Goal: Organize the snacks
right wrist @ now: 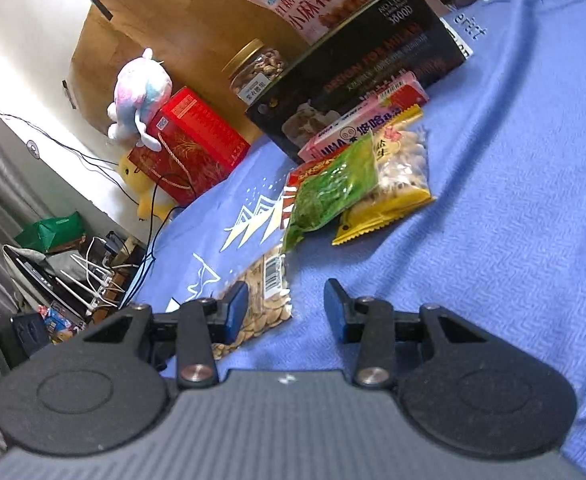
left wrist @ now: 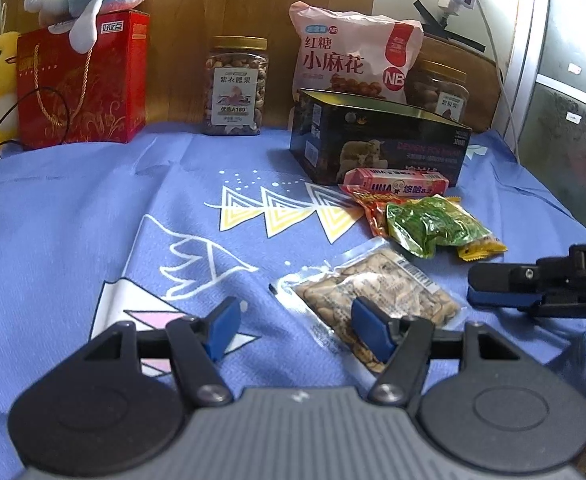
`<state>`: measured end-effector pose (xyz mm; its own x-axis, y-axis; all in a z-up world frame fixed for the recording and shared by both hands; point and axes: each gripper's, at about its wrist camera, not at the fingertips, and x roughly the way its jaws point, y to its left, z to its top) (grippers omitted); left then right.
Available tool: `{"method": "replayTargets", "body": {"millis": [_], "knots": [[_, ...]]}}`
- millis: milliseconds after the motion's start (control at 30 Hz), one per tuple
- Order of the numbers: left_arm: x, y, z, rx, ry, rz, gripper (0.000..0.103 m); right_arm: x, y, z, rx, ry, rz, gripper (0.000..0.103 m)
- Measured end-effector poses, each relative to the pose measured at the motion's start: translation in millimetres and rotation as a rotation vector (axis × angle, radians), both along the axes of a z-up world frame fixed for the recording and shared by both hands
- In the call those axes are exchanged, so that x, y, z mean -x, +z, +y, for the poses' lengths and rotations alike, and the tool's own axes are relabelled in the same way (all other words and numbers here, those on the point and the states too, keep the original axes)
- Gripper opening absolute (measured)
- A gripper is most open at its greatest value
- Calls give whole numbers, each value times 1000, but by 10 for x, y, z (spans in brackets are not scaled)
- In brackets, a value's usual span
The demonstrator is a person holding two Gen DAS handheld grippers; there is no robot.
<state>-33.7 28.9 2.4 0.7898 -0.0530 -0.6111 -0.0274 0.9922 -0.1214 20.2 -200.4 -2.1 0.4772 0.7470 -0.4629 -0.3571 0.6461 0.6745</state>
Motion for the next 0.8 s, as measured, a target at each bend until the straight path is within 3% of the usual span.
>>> {"method": "replayTargets", "body": {"millis": [367,667,733,800], "knots": [[16,-21,-7,-24,-23,-13,64,-126,14,33,-14,13,87,43],[23,-29,-5,-26,-27,-14,64,-161,4,111,-19,32,102,37],[22,-29,-6,-26,-27,-14,64,-158,5,129,-7,28,99,24],[20,-27,-3,-24,-28,-12,64,-155,-32,137,-4,23,105,19]]}}
